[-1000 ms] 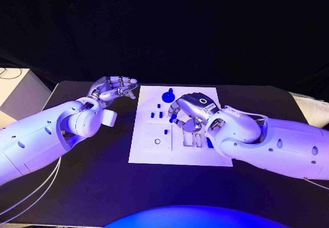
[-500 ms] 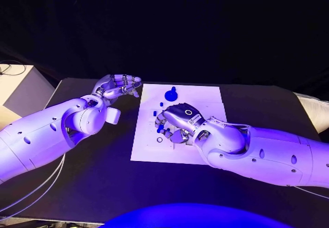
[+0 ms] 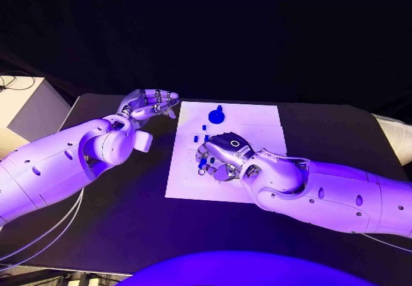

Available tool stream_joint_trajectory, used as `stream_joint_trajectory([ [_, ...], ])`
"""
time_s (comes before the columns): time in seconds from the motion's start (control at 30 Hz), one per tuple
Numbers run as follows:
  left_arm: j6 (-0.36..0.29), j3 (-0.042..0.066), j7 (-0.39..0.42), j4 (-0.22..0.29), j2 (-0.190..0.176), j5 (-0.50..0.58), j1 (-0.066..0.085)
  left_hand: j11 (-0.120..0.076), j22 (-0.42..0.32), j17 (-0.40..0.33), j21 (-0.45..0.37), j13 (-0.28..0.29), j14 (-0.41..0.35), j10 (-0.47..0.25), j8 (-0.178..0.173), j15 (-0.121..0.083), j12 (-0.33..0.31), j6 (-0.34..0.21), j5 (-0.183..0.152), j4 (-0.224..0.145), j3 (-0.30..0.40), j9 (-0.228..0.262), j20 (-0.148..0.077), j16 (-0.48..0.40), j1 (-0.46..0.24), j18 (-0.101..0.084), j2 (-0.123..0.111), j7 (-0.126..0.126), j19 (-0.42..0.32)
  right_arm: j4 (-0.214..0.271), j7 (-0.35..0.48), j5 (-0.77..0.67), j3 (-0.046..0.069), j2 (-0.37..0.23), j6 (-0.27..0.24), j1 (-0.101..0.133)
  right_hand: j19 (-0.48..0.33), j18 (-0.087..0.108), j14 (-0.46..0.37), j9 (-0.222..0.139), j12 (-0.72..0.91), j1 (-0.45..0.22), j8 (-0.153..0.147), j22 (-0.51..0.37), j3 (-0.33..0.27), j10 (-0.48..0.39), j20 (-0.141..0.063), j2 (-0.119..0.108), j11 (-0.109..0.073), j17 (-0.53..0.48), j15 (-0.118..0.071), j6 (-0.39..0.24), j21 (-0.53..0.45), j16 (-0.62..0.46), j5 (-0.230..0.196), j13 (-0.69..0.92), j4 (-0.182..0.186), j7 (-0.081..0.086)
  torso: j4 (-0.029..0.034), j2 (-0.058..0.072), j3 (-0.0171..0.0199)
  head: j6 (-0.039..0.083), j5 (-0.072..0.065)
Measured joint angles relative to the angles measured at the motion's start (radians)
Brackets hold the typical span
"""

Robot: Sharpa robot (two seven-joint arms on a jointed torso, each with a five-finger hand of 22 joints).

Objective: Assemble the parts on the task board

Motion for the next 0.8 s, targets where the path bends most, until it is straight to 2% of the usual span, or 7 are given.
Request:
stream_joint_trajectory([
  [0.23, 0.000, 0.000, 0.000, 0.000, 0.000, 0.000, 0.000, 0.000, 0.000, 0.000, 0.000, 0.000, 0.000, 0.000, 0.000, 0.000, 0.000, 0.000, 0.000, 0.000, 0.000, 0.000, 0.000, 0.000, 0.000, 0.000, 0.000, 0.000, 0.000, -0.001, 0.000, -0.001, -0.002, 0.004, 0.017, -0.002, 0.000, 0.000, 0.000, 0.001, 0.000, 0.000, 0.000, 0.000, 0.000, 0.000, 0.000, 0.000, 0.000, 0.000, 0.000, 0.000, 0.000, 0.000, 0.000, 0.000, 0.000, 0.000, -0.0024, 0.000, 0.0012, -0.004, 0.005],
  [0.8, 0.000, 0.000, 0.000, 0.000, 0.000, 0.001, 0.000, 0.000, 0.000, 0.000, 0.000, 0.000, 0.000, 0.000, 0.000, 0.000, 0.000, 0.000, 0.000, 0.000, 0.000, 0.000, 0.000, 0.000, 0.000, 0.000, 0.000, 0.000, 0.000, -0.014, 0.001, 0.000, -0.008, 0.011, 0.047, -0.005, 0.000, 0.000, 0.000, 0.001, -0.006, 0.000, 0.000, 0.000, 0.000, 0.000, 0.000, 0.000, 0.000, 0.000, 0.000, -0.002, 0.000, 0.000, -0.001, 0.000, 0.000, 0.001, -0.0018, 0.000, 0.0012, -0.013, 0.007],
])
